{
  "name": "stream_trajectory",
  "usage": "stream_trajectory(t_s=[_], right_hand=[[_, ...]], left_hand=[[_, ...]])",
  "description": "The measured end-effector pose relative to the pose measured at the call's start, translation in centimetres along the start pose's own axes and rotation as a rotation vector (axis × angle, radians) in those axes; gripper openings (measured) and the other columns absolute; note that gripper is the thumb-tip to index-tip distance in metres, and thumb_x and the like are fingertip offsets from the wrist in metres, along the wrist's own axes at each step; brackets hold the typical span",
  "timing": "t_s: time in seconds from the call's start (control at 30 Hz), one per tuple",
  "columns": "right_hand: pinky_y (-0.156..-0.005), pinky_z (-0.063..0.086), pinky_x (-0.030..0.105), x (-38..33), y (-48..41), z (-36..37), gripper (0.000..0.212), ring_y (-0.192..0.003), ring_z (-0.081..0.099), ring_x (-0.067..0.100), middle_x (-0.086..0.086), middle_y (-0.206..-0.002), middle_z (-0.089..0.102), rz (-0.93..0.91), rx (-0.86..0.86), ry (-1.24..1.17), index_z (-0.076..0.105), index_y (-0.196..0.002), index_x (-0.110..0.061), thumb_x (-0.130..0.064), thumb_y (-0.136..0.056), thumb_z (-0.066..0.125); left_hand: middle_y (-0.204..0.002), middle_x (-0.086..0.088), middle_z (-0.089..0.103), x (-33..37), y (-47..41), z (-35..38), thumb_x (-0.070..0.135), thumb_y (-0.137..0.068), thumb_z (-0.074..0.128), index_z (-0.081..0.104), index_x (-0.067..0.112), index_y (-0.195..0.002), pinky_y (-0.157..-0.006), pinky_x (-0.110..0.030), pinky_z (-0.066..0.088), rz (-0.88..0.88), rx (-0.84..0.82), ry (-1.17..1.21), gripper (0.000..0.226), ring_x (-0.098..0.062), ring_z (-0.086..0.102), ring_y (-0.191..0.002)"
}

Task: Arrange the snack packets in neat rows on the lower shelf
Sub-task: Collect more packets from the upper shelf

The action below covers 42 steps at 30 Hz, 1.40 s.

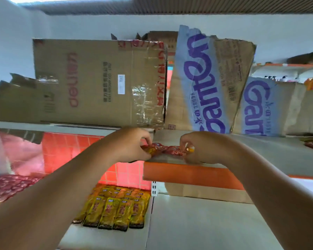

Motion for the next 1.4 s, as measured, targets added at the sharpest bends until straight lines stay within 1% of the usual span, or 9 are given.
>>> stream_trajectory(t_s=[0.07, 0.2, 0.43, 0.6, 0.83, 1.03, 1.17, 1.3, 1.4], right_hand=[[-0.069, 0.044, 0.026, -4.2, -1.4, 0.4, 0.026, -0.097, 0.059, 0.014, -0.008, -0.11, 0.063, -0.048, 0.032, -0.01, 0.063, -0.107, -0.033, -0.043, -0.085, 0.072], [-0.075, 0.049, 0.03, -11.2, -4.5, 1.1, 0.026, -0.093, 0.06, 0.016, -0.004, -0.107, 0.066, -0.103, 0.079, -0.023, 0.067, -0.102, -0.029, -0.035, -0.08, 0.077], [-0.059, 0.038, 0.028, -22.9, -9.6, 4.2, 0.027, -0.078, 0.057, 0.016, -0.004, -0.095, 0.065, -0.19, 0.089, -0.139, 0.065, -0.099, -0.026, -0.033, -0.077, 0.079], [-0.062, 0.048, 0.03, -28.9, -13.1, 9.8, 0.028, -0.073, 0.062, 0.016, -0.001, -0.091, 0.065, -0.244, 0.053, -0.297, 0.061, -0.099, -0.026, -0.032, -0.078, 0.079], [-0.059, 0.041, 0.032, -33.0, -17.5, 18.8, 0.033, -0.076, 0.057, 0.018, -0.001, -0.092, 0.057, -0.262, 0.02, -0.394, 0.054, -0.094, -0.024, -0.042, -0.079, 0.078], [-0.054, 0.03, 0.025, -34.6, -20.9, 26.2, 0.034, -0.073, 0.048, 0.011, -0.008, -0.085, 0.05, -0.201, -0.034, -0.434, 0.045, -0.085, -0.03, -0.047, -0.081, 0.073], [-0.052, 0.031, 0.021, -35.5, -22.2, 29.9, 0.037, -0.064, 0.046, 0.003, -0.01, -0.074, 0.052, -0.155, -0.083, -0.484, 0.039, -0.074, -0.031, -0.042, -0.08, 0.074], [-0.048, 0.024, 0.022, -36.3, -22.9, 32.7, 0.04, -0.064, 0.048, 0.009, -0.008, -0.077, 0.053, -0.122, -0.14, -0.464, 0.038, -0.073, -0.031, -0.047, -0.077, 0.074], [-0.048, 0.021, 0.021, -36.9, -23.5, 33.8, 0.034, -0.069, 0.046, 0.011, -0.004, -0.086, 0.054, -0.108, -0.141, -0.426, 0.046, -0.086, -0.031, -0.049, -0.078, 0.073]], left_hand=[[-0.08, 0.009, 0.074, -3.9, 2.6, -1.0, 0.04, -0.066, 0.076, 0.065, 0.039, -0.09, -0.061, -0.034, 0.058, -0.046, 0.05, 0.024, 0.026, -0.008, 0.069, -0.062], [-0.082, 0.009, 0.075, -10.7, 8.0, -3.2, 0.04, -0.063, 0.075, 0.067, 0.035, -0.095, -0.062, -0.035, 0.058, -0.138, 0.199, 0.038, 0.033, -0.005, 0.067, -0.061], [-0.089, 0.011, 0.074, -21.6, 15.9, -5.2, 0.036, -0.072, 0.08, 0.067, 0.033, -0.102, -0.068, -0.034, 0.059, -0.294, 0.359, 0.066, 0.033, -0.007, 0.069, -0.076], [-0.1, 0.006, 0.071, -27.7, 19.1, -3.5, 0.04, -0.08, 0.083, 0.063, 0.029, -0.119, -0.074, -0.026, 0.058, -0.368, 0.425, 0.041, 0.046, -0.013, 0.071, -0.086], [-0.11, 0.007, 0.066, -35.4, 20.5, 1.2, 0.048, -0.079, 0.08, 0.06, 0.028, -0.132, -0.086, -0.031, 0.056, -0.49, 0.494, 0.049, 0.06, -0.013, 0.063, -0.094], [-0.097, 0.014, 0.061, -42.0, 19.9, 7.4, 0.06, -0.075, 0.068, 0.062, 0.034, -0.12, -0.081, -0.031, 0.051, -0.615, 0.425, 0.061, 0.052, -0.011, 0.055, -0.092], [-0.099, 0.01, 0.061, -45.4, 19.5, 10.3, 0.052, -0.076, 0.072, 0.063, 0.033, -0.118, -0.076, -0.027, 0.047, -0.685, 0.396, 0.118, 0.047, -0.012, 0.055, -0.091], [-0.105, 0.009, 0.059, -47.5, 19.1, 12.5, 0.045, -0.08, 0.076, 0.059, 0.033, -0.124, -0.076, -0.026, 0.044, -0.725, 0.351, 0.171, 0.048, -0.014, 0.056, -0.096], [-0.098, 0.009, 0.061, -49.3, 18.8, 14.1, 0.051, -0.077, 0.071, 0.061, 0.032, -0.117, -0.074, -0.031, 0.048, -0.716, 0.327, 0.174, 0.046, -0.017, 0.058, -0.09]])
Point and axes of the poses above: each hand's wrist, its own y-axis away from the middle knuckle, its own z-axis out of the palm, x = y × z, the point moved 7 cm from there along -y, towards the middle knuckle
